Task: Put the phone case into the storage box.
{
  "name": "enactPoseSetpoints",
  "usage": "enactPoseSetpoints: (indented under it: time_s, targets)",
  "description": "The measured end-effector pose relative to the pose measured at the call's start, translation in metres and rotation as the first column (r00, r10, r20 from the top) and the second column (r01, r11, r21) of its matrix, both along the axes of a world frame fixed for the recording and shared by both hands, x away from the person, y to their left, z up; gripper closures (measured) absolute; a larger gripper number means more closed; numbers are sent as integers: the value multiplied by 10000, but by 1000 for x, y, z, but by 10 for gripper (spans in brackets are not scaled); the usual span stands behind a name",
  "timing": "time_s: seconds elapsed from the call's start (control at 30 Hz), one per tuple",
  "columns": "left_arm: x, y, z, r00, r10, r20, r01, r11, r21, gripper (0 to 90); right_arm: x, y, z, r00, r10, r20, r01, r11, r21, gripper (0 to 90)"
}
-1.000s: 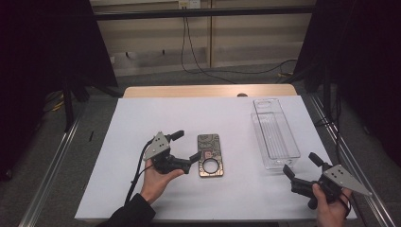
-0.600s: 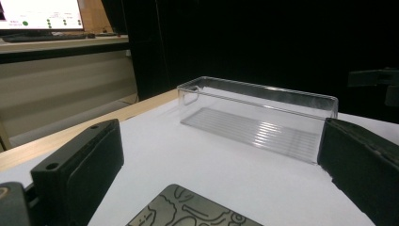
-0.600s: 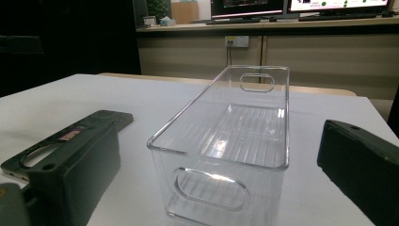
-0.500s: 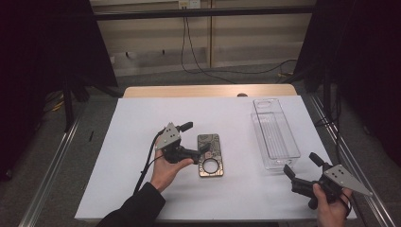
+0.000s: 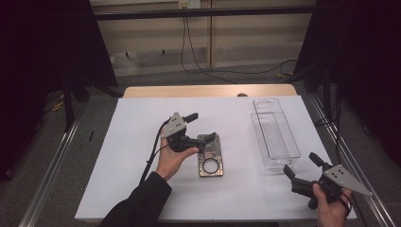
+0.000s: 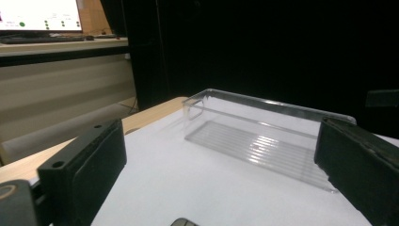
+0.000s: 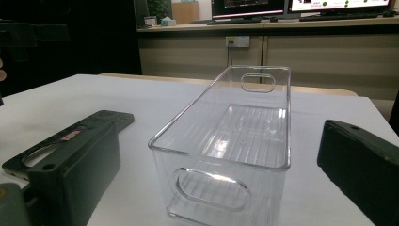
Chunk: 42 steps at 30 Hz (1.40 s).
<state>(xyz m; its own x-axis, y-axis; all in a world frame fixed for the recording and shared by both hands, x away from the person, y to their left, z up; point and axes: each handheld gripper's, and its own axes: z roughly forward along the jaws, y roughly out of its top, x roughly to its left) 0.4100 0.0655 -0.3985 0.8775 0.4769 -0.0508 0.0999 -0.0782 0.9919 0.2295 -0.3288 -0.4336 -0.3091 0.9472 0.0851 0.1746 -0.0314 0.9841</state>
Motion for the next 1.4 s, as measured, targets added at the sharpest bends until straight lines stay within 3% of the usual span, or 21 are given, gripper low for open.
enactPoseSetpoints:
  time_s: [0.47, 0.67, 0.73, 0.87, 1.0, 1.13, 1.23, 1.33, 1.4]
  targets:
    - [10, -22, -3, 10000, 12, -50, -12, 10000, -10, 76, 0, 0, 0, 10000, 5, 2, -5, 10000, 11, 0]
    - [15, -38, -2, 9998, -168, 62, 166, 9995, 284, 171, 0, -1, 0, 10000, 23, -33, -23, 10000, 17, 0]
    - [17, -43, -4, 9995, -295, 111, 290, 9987, 427, 264, 0, 0, 0, 10000, 29, -25, -29, 10000, 22, 0]
    - [20, -49, -6, 9996, -224, 149, 216, 9986, 486, 341, -1, -1, 0, 10000, 41, -9, -41, 10000, 10, 0]
    - [21, -52, -7, 9998, -199, -57, 202, 9969, 763, 468, -1, -1, 0, 10000, 42, -14, -42, 10000, 12, 0]
    - [23, -52, -8, 9995, -216, -222, 232, 9969, 752, 593, -1, -1, 0, 10000, 40, -12, -40, 10000, 17, 0]
    - [26, -50, -10, 9952, -647, -738, 662, 9976, 184, 755, -1, -1, 0, 10000, 35, -6, -35, 10000, 13, 0]
    - [27, -49, -10, 9933, -716, -909, 735, 9971, 177, 787, -1, -1, 0, 10000, 44, -14, -44, 10000, 11, 0]
    - [28, -48, -10, 9917, -777, -1021, 821, 9959, 392, 837, -1, -1, 0, 10000, 46, -20, -46, 10000, 6, 0]
